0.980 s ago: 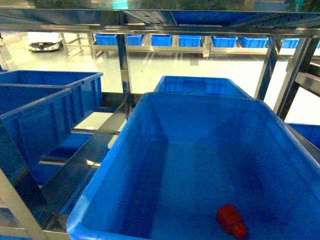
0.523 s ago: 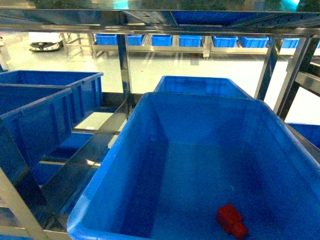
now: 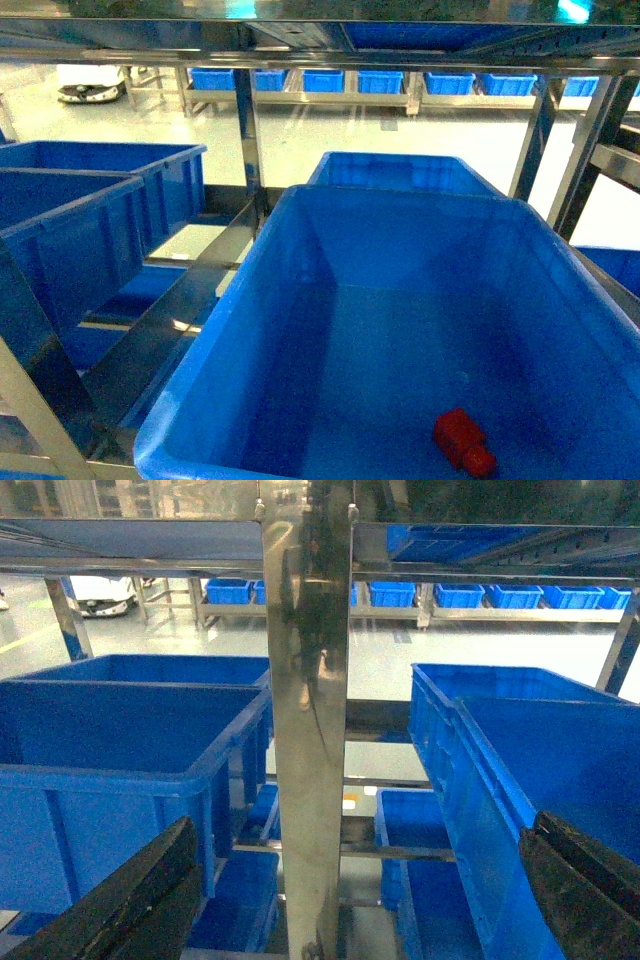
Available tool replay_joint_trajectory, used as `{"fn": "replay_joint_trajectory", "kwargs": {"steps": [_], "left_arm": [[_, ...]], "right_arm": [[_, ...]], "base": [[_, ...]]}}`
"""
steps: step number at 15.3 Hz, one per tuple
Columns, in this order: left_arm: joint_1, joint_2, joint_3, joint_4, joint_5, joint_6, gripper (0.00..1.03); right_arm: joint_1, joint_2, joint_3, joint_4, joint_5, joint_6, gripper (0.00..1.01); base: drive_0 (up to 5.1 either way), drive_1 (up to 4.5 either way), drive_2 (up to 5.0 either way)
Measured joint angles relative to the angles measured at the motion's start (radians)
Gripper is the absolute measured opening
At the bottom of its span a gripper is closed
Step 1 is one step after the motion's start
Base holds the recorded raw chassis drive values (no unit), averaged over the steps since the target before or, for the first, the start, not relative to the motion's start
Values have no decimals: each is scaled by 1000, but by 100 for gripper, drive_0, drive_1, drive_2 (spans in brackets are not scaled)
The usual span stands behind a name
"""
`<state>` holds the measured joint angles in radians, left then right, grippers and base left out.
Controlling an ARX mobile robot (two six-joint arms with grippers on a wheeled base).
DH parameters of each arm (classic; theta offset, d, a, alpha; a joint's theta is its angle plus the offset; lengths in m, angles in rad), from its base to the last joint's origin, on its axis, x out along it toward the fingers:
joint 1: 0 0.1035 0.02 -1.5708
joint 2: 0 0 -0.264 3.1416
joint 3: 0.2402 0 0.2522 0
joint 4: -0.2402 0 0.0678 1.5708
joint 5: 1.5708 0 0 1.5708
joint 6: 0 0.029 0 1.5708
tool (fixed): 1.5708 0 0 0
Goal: Pick red block from blue box to shelf
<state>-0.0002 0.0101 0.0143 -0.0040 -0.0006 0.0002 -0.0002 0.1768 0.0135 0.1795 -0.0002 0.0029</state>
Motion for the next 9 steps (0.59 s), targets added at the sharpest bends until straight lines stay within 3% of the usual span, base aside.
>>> {"fn": "replay_joint_trajectory", "kwargs": {"steps": [2,9], "left_arm": [[0,0,0,0,0,0,98],[0,0,0,0,0,0,98]], "right_arm": [[0,-175,1,-172,0,0,2],[0,-172,1,-183,0,0,2]], "base": [[0,0,0],[0,0,0]]}}
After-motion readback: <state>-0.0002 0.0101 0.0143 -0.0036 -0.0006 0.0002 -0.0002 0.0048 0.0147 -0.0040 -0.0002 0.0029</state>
